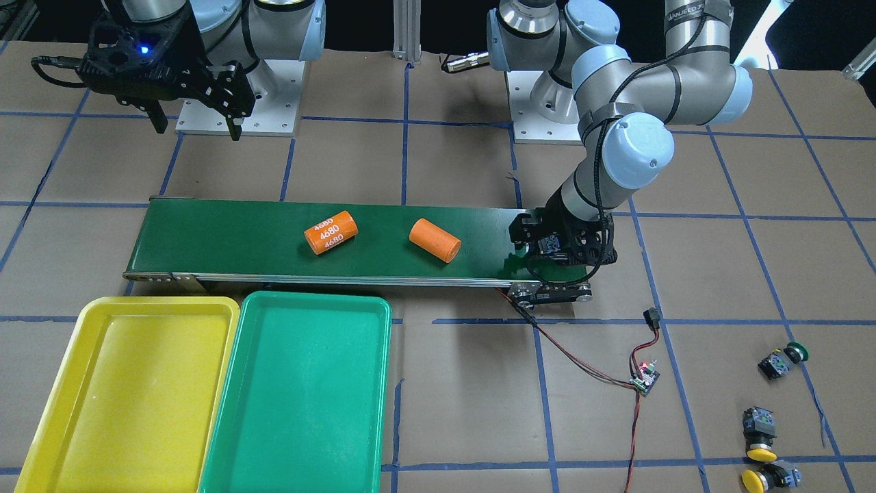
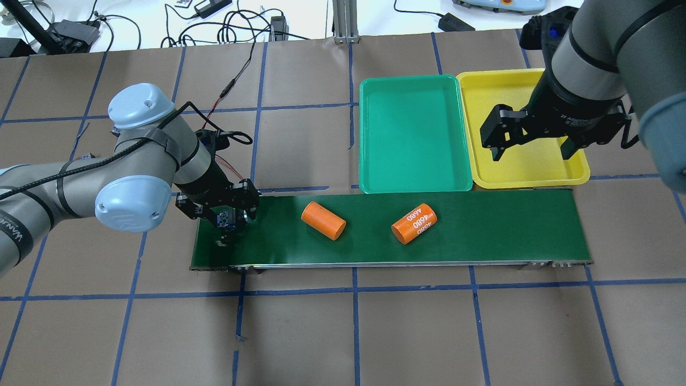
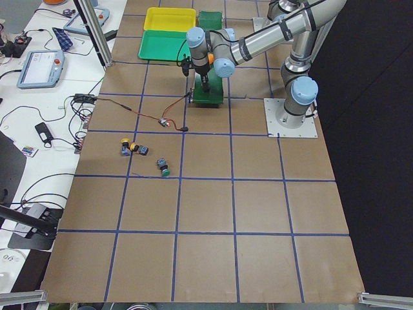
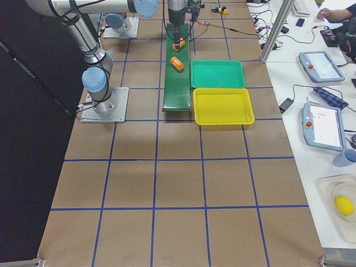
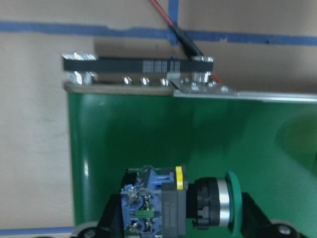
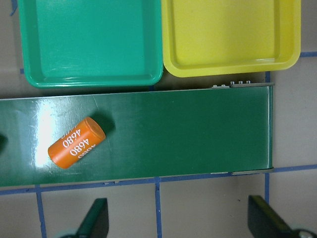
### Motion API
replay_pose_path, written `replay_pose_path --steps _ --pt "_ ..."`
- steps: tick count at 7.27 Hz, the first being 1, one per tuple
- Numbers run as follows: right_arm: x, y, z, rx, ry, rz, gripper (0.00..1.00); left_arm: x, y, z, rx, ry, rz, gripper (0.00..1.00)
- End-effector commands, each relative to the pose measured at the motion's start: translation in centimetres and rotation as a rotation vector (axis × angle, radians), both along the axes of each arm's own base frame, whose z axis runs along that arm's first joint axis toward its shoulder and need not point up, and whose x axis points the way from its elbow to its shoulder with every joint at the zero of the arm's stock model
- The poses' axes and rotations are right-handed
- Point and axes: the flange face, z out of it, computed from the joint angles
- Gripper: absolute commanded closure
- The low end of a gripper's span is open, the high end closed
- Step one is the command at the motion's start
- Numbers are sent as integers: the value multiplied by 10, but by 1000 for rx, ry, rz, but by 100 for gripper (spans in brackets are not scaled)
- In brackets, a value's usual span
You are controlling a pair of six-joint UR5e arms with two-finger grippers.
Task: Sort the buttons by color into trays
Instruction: 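Set the green-capped button on the belt and open the left gripper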
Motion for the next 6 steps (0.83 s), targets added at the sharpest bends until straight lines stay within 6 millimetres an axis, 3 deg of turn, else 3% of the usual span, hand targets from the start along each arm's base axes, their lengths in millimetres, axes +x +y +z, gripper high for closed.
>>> replay_pose_path --steps 1,2,4,6 --pt "0 -2 1 -15 -2 0 0 15 -30 38 -49 -16 17 0" --pt "1 -2 1 -15 -3 3 0 59 -55 56 -65 -33 65 0" --pt "0 -2 1 -17 -3 8 0 181 -99 45 -55 -74 190 0" --pt "-8 -5 7 -44 0 -18 0 316 -118 40 -62 -132 335 0"
